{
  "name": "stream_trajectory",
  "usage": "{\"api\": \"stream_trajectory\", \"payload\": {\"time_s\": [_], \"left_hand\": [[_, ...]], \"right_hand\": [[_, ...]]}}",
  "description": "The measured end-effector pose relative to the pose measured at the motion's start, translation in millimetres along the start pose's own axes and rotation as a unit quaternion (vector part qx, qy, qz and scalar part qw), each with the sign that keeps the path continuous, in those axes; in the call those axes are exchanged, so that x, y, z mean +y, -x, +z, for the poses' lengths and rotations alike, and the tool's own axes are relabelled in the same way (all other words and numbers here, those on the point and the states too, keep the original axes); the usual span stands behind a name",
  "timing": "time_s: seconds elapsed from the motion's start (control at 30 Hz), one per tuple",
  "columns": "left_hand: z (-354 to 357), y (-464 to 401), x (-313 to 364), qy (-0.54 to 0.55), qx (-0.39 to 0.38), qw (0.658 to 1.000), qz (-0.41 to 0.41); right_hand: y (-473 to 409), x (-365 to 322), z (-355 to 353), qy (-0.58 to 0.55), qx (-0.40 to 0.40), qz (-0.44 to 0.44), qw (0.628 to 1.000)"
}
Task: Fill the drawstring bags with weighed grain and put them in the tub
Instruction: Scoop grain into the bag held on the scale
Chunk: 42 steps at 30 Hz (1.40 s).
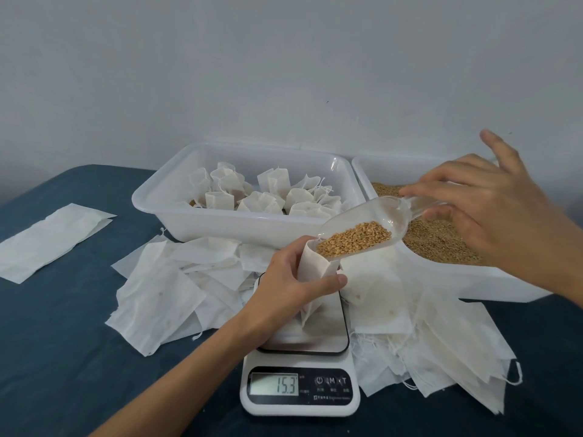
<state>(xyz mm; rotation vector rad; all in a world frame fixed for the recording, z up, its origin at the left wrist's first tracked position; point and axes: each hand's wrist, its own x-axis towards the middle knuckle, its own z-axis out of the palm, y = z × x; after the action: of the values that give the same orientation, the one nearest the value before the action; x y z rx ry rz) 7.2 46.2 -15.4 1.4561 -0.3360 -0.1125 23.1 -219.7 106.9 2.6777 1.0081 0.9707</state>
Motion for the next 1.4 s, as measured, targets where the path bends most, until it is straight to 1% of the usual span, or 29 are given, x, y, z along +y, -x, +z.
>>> {"api": "stream_trajectory", "payload": {"time_s": [0.43,0.7,1.4], "left_hand": [[-0.7,0.5,-0.3,-0.006,0.002,1.000,-0.003],[-1.3,0.6,-1.5,-0.015,0.000,1.000,-0.004],[-2.3,-0.7,-2.7,0.006,0.000,1.000,-0.001]], "right_hand": [[-2.3,-1.7,-0.8,0.011,0.027,-0.016,0.999],[-1.3,-1.6,0.8,0.013,0.026,-0.014,0.999],[-0.7,-0.6,3.2,0.011,0.032,-0.019,0.999]]}}
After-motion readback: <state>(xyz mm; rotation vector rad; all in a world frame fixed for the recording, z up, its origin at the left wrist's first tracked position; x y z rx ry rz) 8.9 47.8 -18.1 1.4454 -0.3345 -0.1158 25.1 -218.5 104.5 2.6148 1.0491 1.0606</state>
